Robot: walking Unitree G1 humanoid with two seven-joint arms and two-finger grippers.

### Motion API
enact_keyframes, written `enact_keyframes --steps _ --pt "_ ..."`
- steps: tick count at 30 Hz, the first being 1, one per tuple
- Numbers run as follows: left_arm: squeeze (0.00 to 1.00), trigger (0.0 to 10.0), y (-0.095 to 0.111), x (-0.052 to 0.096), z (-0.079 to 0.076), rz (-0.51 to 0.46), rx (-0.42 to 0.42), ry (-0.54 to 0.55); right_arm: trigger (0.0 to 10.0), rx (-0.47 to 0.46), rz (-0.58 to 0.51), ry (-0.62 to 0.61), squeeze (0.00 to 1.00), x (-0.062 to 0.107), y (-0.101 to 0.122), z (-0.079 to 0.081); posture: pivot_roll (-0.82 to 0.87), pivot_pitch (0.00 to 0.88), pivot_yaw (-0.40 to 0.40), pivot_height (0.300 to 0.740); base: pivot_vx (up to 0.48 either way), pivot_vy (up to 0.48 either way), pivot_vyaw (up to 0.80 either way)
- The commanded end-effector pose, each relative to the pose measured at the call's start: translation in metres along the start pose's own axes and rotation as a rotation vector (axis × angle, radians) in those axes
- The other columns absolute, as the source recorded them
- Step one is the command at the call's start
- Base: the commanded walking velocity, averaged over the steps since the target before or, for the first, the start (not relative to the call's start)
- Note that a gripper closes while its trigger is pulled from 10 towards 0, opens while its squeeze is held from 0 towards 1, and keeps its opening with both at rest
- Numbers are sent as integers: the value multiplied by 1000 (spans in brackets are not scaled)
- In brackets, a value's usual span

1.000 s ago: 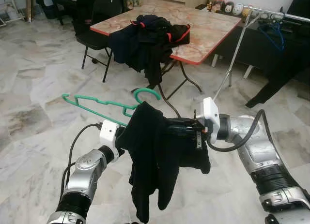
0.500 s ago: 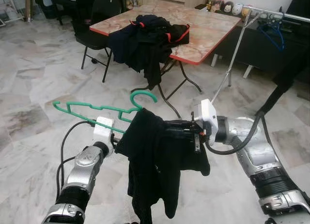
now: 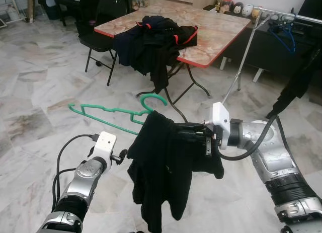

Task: Hang hanger

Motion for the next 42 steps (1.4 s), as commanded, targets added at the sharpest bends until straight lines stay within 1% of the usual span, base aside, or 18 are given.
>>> enact_keyframes --steps 1,3,4,8,13,14,17,18,20,24,26,27,28,31,35,37,39,42 --pt "0 10000 -10 1 -1 59 -33 -6 10000 63 44 -29 0 6 3 -6 -142 0 3 740 0 0 0" --pt "0 10000 -11 1 -1 66 -35 -7 10000 85 96 -47 0 9 -2 -8 -142 0 3 740 0 0 0" --pt "0 10000 -8 1 -2 32 2 -29 10000 95 137 -68 0 12 -8 -10 -142 0 4 740 0 0 0" --pt "0 10000 -1 2 -3 -23 64 -57 10000 99 169 -73 0 16 -12 -11 -142 0 4 740 0 0 0" --pt "0 10000 0 6 -3 -64 84 -119 10000 78 205 35 0 27 -18 -2 -140 0 6 740 0 0 0" --pt "0 10000 -1 9 -3 -79 71 -155 10000 87 290 61 0 37 -26 -3 -140 0 6 740 0 0 0" --pt "0 10000 -4 12 -3 -82 64 -187 10000 109 420 62 0 48 -37 -7 -137 0 5 740 0 0 0" --pt "0 10000 -8 14 -3 -74 59 -198 10000 143 529 66 0 56 -45 -9 -138 0 3 740 0 0 0" --pt "0 10000 -10 16 -1 -67 60 -202 10000 167 582 52 0 61 -48 -12 -138 0 3 740 0 0 0" --pt "0 10000 -15 20 -1 -59 57 -231 10000 182 602 -2 0 62 -46 -19 -138 0 3 740 0 0 0" --pt "0 10000 -17 23 -3 -60 36 -268 10000 241 722 20 0 68 -54 -20 -136 0 3 740 0 0 0" --pt "0 10000 -17 23 -3 -60 36 -268 10000 241 722 20 0 68 -54 -20 -136 0 3 740 0 0 0" --pt "0 10000 -19 25 -1 -49 24 -274 10000 272 782 54 0 71 -59 -19 -136 0 3 740 0 0 0" --pt "0 10000 -19 26 3 -45 10 -275 10000 299 811 55 0 71 -60 -21 -135 0 1 740 0 0 0" --pt "0 10000 -16 28 12 -64 4 -270 10000 383 889 33 0 72 -64 -27 -134 0 -2 740 0 0 0" --pt "0 10000 -14 28 16 -72 1 -257 10000 398 889 50 0 70 -65 -26 -132 0 -2 740 0 0 0" --pt "0 10000 -12 28 18 -79 -10 -254 10000 374 831 128 0 64 -64 -18 -132 0 -2 740 0 0 0" --pt "0 10000 -9 28 18 -92 -12 -261 10000 364 804 227 0 63 -63 -10 -132 0 -2 740 0 0 0"
Point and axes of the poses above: a point about 5 cm out from each wrist's last joint towards the gripper, its own x axis pointing back from the gripper into the wrist, its own y axis along the axis of the wrist's last joint, z = x × y, the point moved 1 cm from there along -x, pointing out of the wrist towards the gripper, and after that the axes turned 9 degrees about -x, right-handed, at the moved point
